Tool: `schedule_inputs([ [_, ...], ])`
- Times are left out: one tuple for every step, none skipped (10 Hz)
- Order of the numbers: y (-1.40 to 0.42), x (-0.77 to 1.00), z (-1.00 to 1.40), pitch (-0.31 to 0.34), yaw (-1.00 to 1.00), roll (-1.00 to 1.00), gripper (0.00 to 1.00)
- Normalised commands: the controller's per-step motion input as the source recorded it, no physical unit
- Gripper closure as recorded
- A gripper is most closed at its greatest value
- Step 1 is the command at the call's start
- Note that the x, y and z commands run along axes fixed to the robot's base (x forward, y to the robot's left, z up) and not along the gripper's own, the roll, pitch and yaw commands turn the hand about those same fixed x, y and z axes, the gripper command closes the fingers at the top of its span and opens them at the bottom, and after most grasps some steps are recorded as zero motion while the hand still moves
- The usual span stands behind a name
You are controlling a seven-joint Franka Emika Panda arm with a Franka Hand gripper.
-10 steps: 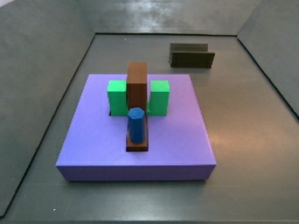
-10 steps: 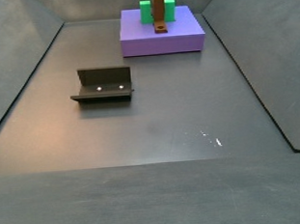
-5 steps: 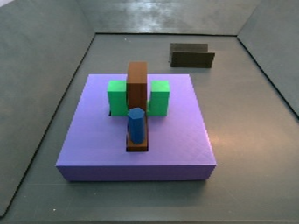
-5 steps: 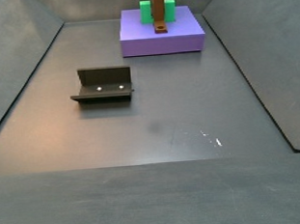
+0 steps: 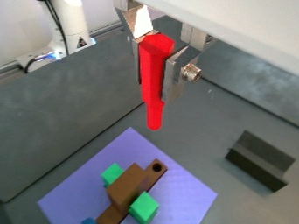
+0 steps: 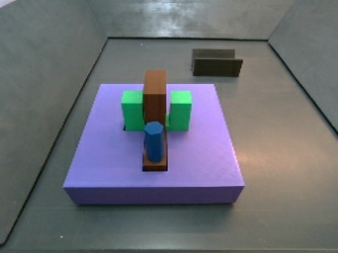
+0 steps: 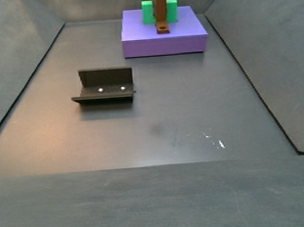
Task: Pick up the red object. Move up. Place the red object on the fixture. Regrasp the red object. Move to above the board. Insert the red object.
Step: Move to above the board, then insert the red object.
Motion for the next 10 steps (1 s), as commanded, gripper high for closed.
schedule_inputs([
  [0.00,-0.04,0.00,-0.011,0.00,-0.21,1.00],
  [-0.06,0.00,0.00,0.000,0.00,0.00,1.00],
  [0.24,0.22,-0.29,0.000,0.00,-0.12,1.00],
  [0.58,0.22,-0.80,-0.064,-0.03,-0.12,1.00],
  [0.58,0.07,-0.92,-0.086,-0.08,-0.03,1.00],
  [0.47,-0.02,-0.84,-0.140,-0.07,-0.05,1.00],
  [0.33,-0.18,-0.81,-0.187,-0.05,-0.07,1.00],
  [0.13,-0.38,-0.67,-0.247,-0.01,-0.15,1.00],
  [0.00,-0.23,-0.43,-0.313,0.00,-0.23,1.00],
  [0.00,-0.15,-0.37,-0.336,0.00,-0.25,1.00],
])
